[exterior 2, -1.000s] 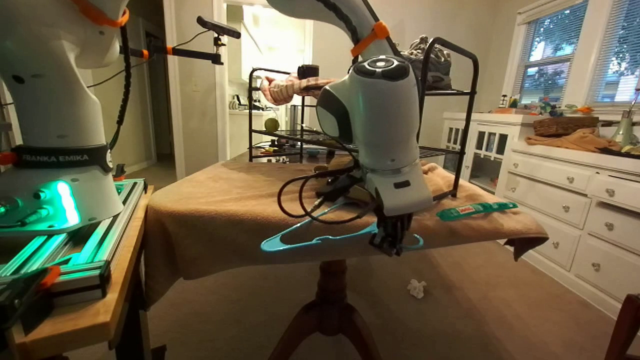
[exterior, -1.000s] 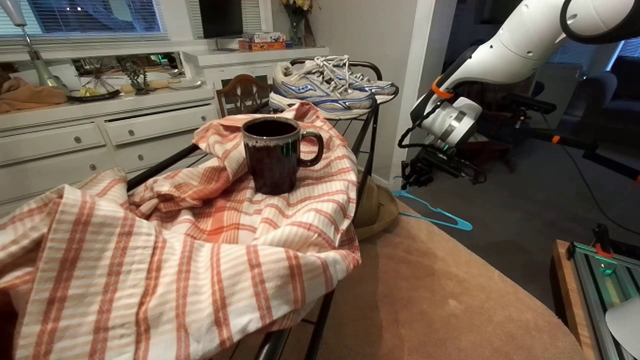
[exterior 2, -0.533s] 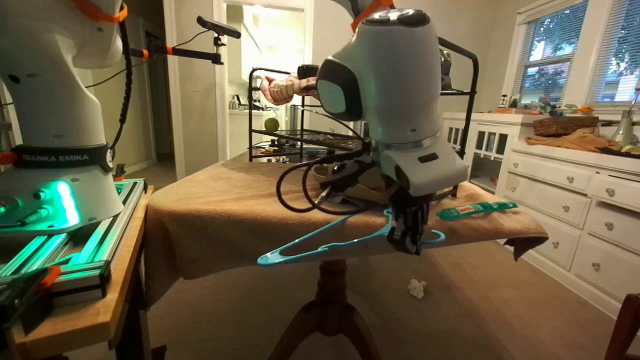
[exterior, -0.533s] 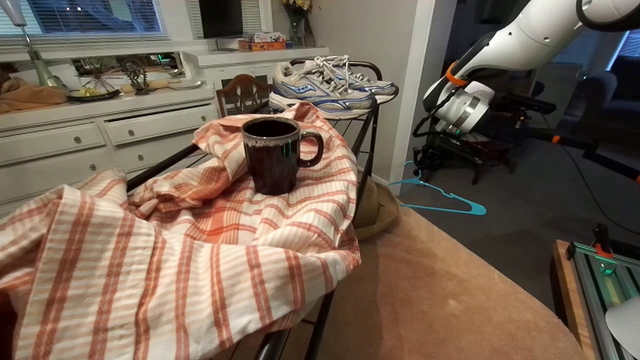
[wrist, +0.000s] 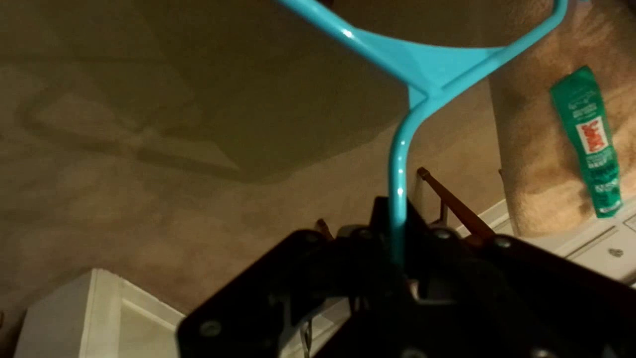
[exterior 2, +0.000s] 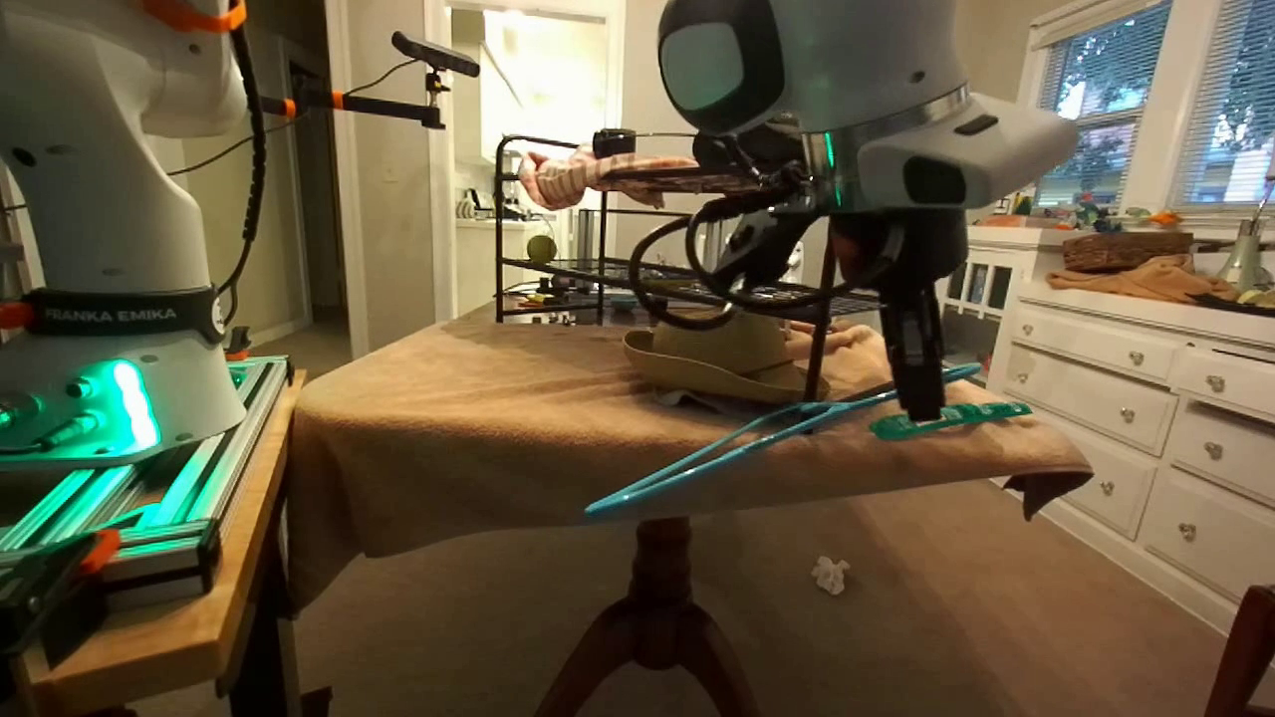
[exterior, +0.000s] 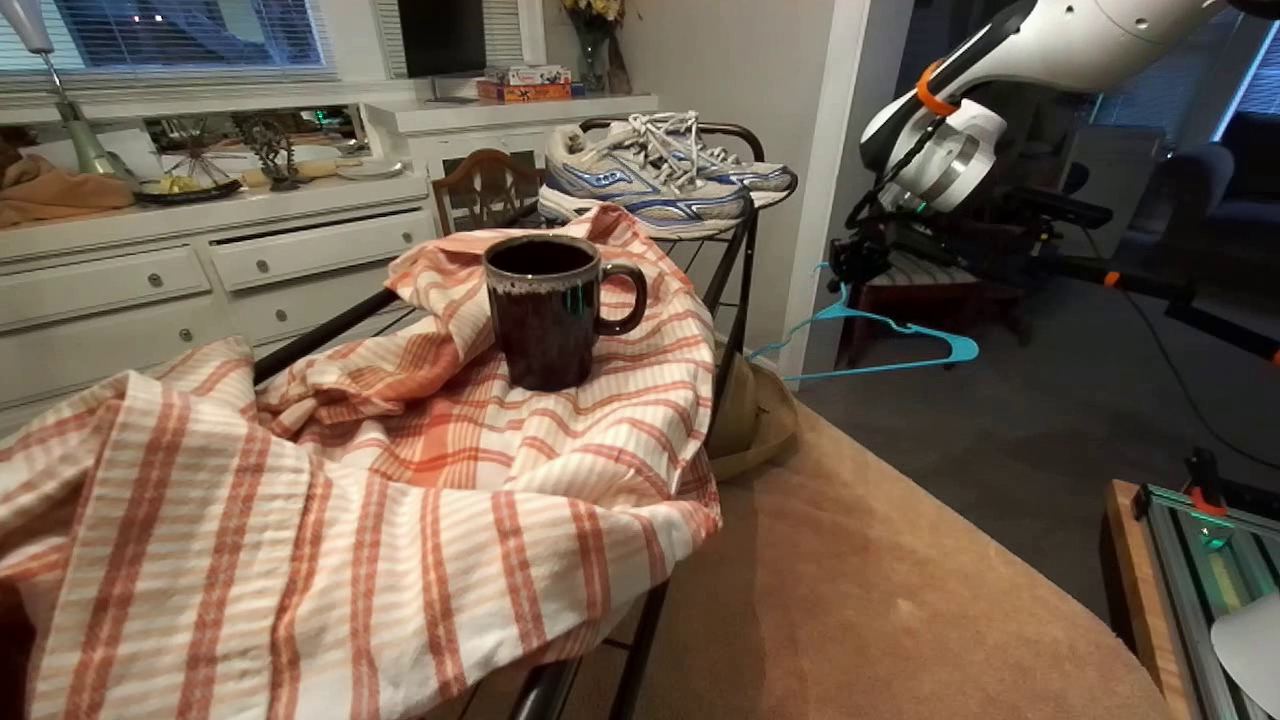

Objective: Hang the blue hanger on the right side of the shoe rack.

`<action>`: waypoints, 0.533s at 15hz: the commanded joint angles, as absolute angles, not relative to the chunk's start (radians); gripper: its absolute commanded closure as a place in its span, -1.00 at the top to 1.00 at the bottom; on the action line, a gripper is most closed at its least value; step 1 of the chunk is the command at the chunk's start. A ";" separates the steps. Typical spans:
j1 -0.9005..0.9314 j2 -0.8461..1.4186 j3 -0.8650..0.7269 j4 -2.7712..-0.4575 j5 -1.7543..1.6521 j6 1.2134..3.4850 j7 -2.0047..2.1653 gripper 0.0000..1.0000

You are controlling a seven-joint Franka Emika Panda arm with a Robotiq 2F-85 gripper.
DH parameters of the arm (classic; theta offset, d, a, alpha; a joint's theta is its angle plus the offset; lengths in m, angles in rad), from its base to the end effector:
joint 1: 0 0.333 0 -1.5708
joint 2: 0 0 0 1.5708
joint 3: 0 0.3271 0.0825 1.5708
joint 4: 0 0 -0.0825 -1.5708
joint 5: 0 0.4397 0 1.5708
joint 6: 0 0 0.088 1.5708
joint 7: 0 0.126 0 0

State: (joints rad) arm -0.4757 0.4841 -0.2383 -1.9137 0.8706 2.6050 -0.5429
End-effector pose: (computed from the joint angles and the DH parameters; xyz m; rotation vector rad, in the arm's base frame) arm 0.5230 -0.4570 0.2183 -2.6258 1.1711 -0.6318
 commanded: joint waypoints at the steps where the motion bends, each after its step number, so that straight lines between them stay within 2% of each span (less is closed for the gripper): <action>1: -0.513 0.429 -0.192 -1.893 0.855 2.629 -0.640 -0.96; 8: -0.529 0.355 -0.185 -1.833 0.850 2.608 -0.915 -0.96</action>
State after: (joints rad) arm -0.5038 0.3813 -0.2000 -1.8458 0.8663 2.6109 -0.8033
